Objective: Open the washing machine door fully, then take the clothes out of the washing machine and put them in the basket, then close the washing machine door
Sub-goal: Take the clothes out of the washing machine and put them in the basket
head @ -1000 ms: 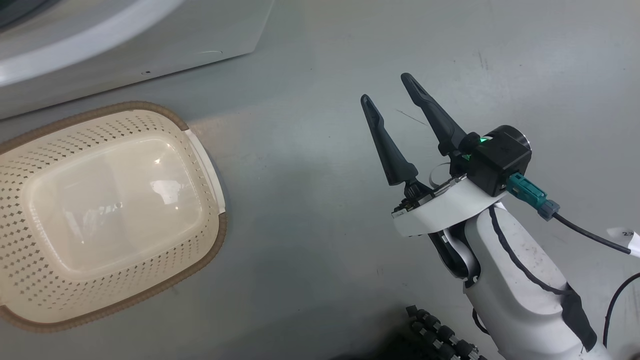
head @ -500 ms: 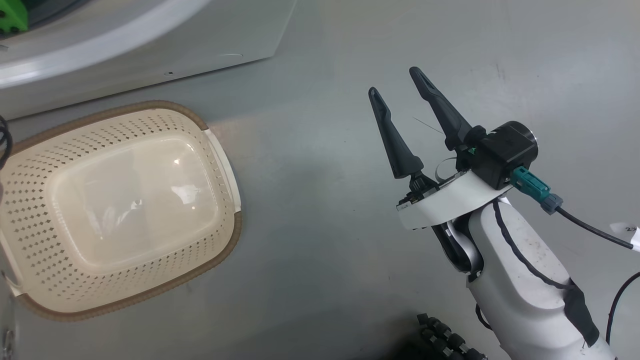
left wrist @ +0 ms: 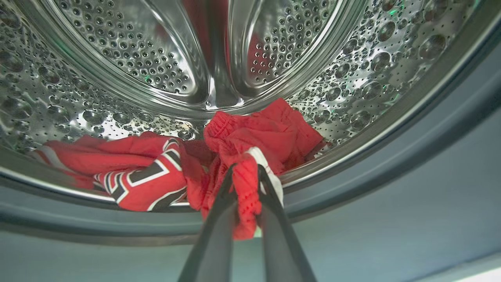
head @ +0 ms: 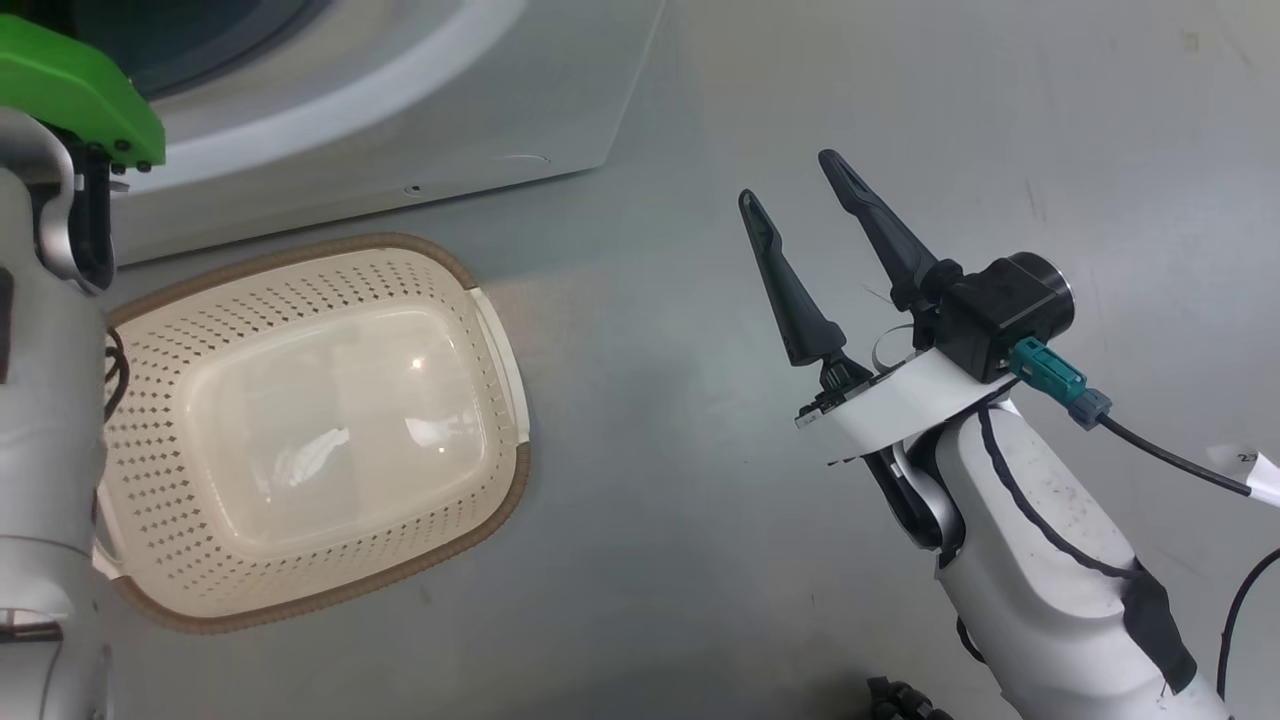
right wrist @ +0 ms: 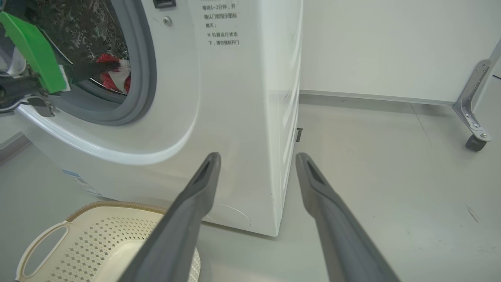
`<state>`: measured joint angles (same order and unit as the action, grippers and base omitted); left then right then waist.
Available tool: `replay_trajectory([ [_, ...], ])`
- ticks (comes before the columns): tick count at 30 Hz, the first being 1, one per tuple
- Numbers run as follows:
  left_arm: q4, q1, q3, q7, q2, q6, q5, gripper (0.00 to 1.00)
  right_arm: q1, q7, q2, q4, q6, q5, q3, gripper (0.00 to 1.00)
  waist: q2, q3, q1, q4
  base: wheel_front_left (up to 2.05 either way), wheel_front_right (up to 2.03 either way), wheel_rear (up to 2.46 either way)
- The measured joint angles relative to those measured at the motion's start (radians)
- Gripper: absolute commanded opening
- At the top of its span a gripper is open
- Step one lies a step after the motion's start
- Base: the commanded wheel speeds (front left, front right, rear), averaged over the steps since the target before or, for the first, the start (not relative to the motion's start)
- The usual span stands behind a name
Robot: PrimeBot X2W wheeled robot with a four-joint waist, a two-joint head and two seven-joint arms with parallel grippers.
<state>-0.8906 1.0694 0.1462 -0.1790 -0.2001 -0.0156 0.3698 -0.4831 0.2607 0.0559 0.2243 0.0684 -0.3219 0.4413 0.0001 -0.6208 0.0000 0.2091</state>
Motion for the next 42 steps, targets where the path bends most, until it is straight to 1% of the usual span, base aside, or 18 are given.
replay_trajectory([
  [3, 0.005, -0.032, -0.002, -0.046, 0.008, -0.001, 0.0, 0.0, 0.003, 0.0, 0.0, 0.012, 0.001, 0.002, -0.004, 1.0, 0.0, 0.025, 0.0, -0.013, 0.0, 0.0, 0.0],
  [5, 0.013, -0.057, -0.002, -0.058, 0.021, -0.008, 0.0, 0.0, 0.009, 0.0, 0.001, 0.019, 0.001, 0.004, -0.008, 1.0, -0.0001, 0.042, 0.0, -0.022, 0.0, 0.0, 0.0],
  [8, 0.03, -0.095, -0.002, -0.068, 0.034, -0.013, 0.003, 0.0, 0.03, 0.0, 0.001, 0.031, 0.002, 0.008, -0.009, 1.0, 0.0, 0.07, 0.0, -0.034, 0.0, 0.0, 0.0],
  [12, 0.067, -0.146, 0.0, -0.071, 0.035, -0.016, 0.007, 0.0, 0.057, 0.0, 0.001, 0.044, 0.002, 0.008, -0.018, 1.0, 0.0, 0.112, 0.0, -0.05, 0.0, 0.0, 0.0],
  [18, 0.155, -0.215, -0.003, -0.078, 0.055, -0.014, 0.006, 0.0, 0.096, 0.0, 0.001, 0.06, 0.005, 0.01, -0.034, 1.0, 0.0, 0.176, 0.0, -0.074, 0.0, 0.0, 0.0],
  [24, 0.349, -0.255, -0.022, -0.078, 0.054, 0.003, -0.043, 0.0, 0.124, 0.0, 0.001, 0.063, 0.009, 0.012, -0.046, 1.0, 0.0, 0.236, -0.0001, -0.098, 0.0, 0.0, 0.0],
  [27, 0.437, -0.285, -0.034, -0.078, 0.056, 0.02, -0.056, 0.0, 0.131, 0.0, 0.001, 0.063, 0.009, 0.012, -0.05, 1.0, 0.0, 0.261, -0.0001, -0.109, 0.0, 0.0, 0.0],
  [29, 0.489, -0.311, -0.042, -0.078, 0.055, 0.03, -0.062, 0.0, 0.138, 0.0, 0.001, 0.063, 0.009, 0.012, -0.052, 1.0, 0.0, 0.276, -0.0001, -0.115, 0.0, 0.0, 0.0],
  [30, 0.489, -0.311, -0.042, -0.078, 0.055, 0.03, -0.062, 0.0, 0.138, 0.0, 0.001, 0.063, 0.009, 0.012, -0.052, 1.0, 0.0, 0.276, -0.0001, -0.115, 0.0, 0.0, 0.0],
  [42, 0.798, -0.416, -0.049, -0.078, 0.06, 0.062, -0.125, 0.0, 0.166, 0.0, 0.001, 0.063, 0.01, 0.012, -0.068, 1.0, 0.0, 0.324, -0.0001, -0.135, 0.0, 0.0, 0.0],
])
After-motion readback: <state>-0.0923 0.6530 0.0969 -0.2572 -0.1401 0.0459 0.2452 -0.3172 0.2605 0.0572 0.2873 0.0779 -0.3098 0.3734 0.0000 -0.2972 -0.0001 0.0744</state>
